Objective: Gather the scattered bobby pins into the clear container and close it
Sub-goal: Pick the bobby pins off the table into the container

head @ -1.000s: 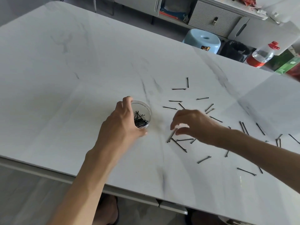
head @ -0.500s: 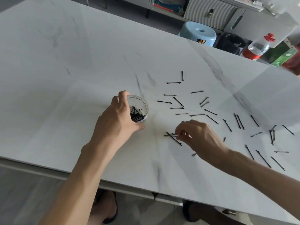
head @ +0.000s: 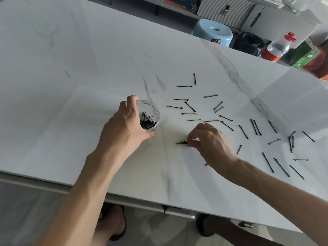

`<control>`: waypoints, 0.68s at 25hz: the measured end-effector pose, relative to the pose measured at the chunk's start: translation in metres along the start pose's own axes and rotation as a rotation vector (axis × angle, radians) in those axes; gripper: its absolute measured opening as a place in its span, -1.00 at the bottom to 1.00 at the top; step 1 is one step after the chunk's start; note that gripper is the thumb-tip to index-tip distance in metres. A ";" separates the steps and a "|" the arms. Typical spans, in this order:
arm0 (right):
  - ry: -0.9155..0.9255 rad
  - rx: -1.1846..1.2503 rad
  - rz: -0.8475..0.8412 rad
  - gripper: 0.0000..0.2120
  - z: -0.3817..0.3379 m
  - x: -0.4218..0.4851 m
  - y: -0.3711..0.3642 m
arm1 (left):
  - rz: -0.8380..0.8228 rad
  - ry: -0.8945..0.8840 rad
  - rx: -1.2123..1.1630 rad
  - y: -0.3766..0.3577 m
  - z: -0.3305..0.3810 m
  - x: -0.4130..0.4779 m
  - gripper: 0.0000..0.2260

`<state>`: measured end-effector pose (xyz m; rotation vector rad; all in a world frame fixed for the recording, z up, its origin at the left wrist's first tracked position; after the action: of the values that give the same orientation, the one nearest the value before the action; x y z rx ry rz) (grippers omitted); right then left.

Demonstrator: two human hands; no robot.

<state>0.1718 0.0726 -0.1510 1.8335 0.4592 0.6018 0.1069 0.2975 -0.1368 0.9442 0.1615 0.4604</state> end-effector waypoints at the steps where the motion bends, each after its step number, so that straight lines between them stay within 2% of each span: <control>1: 0.056 -0.062 0.009 -0.92 -0.003 0.001 -0.003 | 0.000 -0.001 0.000 0.000 0.000 0.000 -0.22; 4: 0.200 -0.192 0.024 -0.89 -0.010 0.005 -0.013 | 0.004 -0.006 -0.005 -0.001 0.000 0.000 -0.22; 6: 0.219 -0.157 0.015 -0.94 -0.014 0.014 -0.015 | 0.006 -0.009 -0.009 -0.002 0.000 0.000 -0.22; 9: 0.091 0.109 0.059 -0.89 -0.016 0.038 -0.002 | 0.004 -0.012 -0.020 -0.002 0.000 0.001 -0.22; 12: 0.111 0.308 0.173 -0.90 -0.027 0.067 0.027 | 0.000 -0.009 -0.035 -0.003 0.000 0.000 -0.21; 17: 0.343 0.334 -0.082 -0.92 -0.073 0.092 0.031 | 0.010 -0.001 -0.018 -0.001 0.003 0.000 -0.21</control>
<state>0.2013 0.1701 -0.0855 2.0183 0.9046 0.8261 0.1079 0.2948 -0.1357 0.9283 0.1510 0.4701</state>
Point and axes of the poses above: each hand's wrist, its own x-axis towards the middle knuckle, its own y-axis out of the back of the hand, z = x × y, the point moved 3 cm from there along x, towards the middle knuckle, and after that the axes turned 8 degrees about z, right-handed, at the moved point
